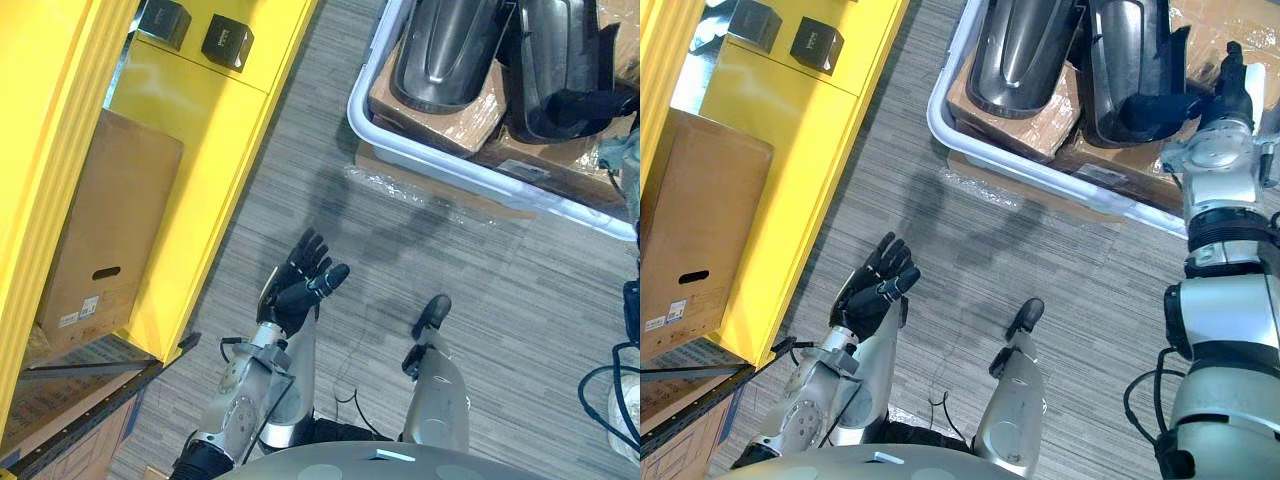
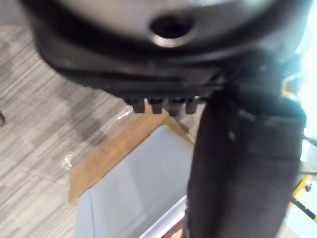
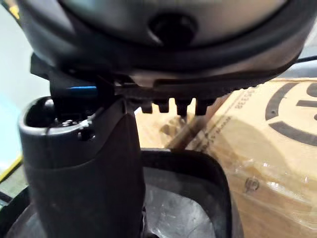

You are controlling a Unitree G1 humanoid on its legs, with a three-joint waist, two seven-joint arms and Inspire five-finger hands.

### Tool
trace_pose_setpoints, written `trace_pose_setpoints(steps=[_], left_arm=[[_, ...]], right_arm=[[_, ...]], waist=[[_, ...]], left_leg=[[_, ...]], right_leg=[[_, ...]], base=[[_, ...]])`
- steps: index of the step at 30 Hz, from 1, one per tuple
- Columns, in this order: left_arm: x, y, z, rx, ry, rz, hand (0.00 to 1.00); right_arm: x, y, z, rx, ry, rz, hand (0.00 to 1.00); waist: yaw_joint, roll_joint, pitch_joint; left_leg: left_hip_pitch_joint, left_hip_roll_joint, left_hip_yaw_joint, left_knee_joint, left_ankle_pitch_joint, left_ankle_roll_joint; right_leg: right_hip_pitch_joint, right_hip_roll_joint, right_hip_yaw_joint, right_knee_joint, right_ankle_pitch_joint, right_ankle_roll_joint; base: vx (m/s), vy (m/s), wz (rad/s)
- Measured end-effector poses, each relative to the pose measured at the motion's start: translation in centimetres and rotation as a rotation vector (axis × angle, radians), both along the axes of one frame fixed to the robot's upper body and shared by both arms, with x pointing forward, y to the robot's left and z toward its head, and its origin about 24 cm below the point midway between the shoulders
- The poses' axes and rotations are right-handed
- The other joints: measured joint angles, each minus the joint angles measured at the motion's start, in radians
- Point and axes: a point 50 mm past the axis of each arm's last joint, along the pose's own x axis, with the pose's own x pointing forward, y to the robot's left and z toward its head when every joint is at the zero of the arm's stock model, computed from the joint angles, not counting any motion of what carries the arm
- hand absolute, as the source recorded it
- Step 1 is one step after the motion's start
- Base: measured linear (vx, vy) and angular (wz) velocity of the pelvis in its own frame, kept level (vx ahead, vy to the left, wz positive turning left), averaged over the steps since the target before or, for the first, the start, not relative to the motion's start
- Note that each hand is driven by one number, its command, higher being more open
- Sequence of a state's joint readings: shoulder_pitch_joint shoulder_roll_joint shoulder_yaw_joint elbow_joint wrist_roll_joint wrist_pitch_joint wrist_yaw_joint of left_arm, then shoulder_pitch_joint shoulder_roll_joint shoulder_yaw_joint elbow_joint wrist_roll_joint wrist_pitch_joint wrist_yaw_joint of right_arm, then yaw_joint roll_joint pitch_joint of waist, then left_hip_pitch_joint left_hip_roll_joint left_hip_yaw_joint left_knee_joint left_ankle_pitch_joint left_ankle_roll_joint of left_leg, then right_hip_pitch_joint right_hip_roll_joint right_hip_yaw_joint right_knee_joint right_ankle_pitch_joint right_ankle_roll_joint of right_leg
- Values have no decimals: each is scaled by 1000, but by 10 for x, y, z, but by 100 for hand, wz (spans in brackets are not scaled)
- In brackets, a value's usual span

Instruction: Walk over and take three plastic housings, then place them on the shelf

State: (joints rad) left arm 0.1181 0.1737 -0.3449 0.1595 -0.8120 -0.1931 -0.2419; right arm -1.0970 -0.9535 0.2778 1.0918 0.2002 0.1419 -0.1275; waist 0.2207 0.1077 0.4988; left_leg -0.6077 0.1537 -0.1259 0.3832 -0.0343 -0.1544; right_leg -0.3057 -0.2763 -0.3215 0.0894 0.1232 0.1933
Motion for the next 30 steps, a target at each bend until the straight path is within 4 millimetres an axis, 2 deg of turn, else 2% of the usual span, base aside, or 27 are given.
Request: trace_pose_setpoints(steps=[4, 7, 10, 18, 21, 27, 30], left_arm=[[1, 2, 0, 5, 1, 13, 100], [1, 4, -4, 14, 19, 25, 100], [0, 7, -5, 22, 23, 39, 100], [2, 23, -5, -105, 53, 107, 100], [2, 32, -2, -113, 35, 124, 100], [-4, 30, 11, -170, -27, 101, 100], [-10, 32, 19, -177, -68, 104, 100]], right_arm=[[-13, -20, 3, -115, 123, -61, 0], [-16, -24, 1, -189, 188, -104, 0], [-18, -27, 1, -203, 221, -146, 0], [-9, -16, -14, -135, 226, -114, 0], [-6, -12, -23, -123, 236, -106, 0], [-2, -2, -50, -120, 234, -121, 0], [3, 10, -51, -181, 154, -118, 0]], waist=[[6, 0, 0], [16, 0, 0], [21, -1, 0], [21, -9, 0], [21, -22, -3], [16, -36, -1], [-19, -52, 0]], left_leg=[[-9, 0, -18, -4, 2, 3], [-11, 8, -27, -18, 11, -7], [-4, 13, -37, -55, 45, -9], [83, 33, -16, -156, 103, -22], [123, 39, 1, -204, 125, -23], [231, 49, 37, -303, 169, -24], [293, 51, 56, -380, 208, -22]], right_leg=[[1, 6, -9, 4, 0, 0], [0, 17, -19, 4, -2, -4], [-4, 24, -31, 4, -9, -15], [10, 28, -22, 29, -24, -40], [15, 28, -15, 34, -30, -48], [56, 27, -1, 40, -45, -58], [71, 22, 2, 50, -68, -43]], base=[[-44, -6, 8], [-36, -26, 5], [-14, -46, 9], [2, -39, -4], [-2, -39, -9], [-6, -43, -9], [-26, -49, -8]])
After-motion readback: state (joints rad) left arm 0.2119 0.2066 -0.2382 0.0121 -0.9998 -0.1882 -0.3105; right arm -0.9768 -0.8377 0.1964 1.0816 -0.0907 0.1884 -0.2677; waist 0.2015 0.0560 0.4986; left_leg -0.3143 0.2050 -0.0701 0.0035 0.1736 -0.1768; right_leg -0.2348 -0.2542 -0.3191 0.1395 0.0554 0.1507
